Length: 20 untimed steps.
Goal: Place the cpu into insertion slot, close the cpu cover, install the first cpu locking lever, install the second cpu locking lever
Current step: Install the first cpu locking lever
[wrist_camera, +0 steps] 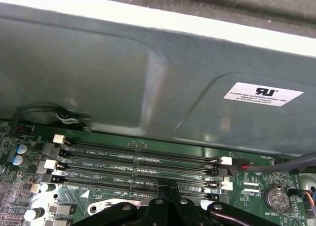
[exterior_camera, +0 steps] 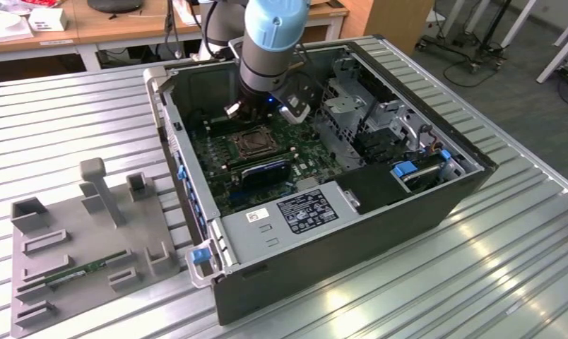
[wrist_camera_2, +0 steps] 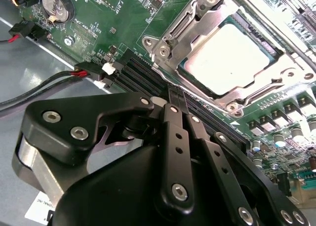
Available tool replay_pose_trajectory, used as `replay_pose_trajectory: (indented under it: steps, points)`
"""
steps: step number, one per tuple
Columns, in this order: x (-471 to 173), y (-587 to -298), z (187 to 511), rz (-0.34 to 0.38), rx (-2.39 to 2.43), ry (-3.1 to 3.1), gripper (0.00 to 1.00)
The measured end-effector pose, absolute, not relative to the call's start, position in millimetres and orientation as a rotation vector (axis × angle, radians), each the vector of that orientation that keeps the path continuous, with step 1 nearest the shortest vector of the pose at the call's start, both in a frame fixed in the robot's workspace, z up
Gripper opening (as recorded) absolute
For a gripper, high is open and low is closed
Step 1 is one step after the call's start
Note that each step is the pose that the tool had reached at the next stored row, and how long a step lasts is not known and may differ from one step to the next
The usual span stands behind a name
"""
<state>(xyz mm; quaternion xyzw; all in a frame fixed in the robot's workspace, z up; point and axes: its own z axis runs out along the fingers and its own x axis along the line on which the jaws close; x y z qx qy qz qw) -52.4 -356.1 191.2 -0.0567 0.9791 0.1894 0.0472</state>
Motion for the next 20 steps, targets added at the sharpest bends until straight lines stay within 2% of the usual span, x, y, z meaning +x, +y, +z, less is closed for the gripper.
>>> replay_pose_trajectory:
  steps: [20]
  points:
    - [-52.5,-352.2,193.7,0.578,-0.177,2.987,0.11]
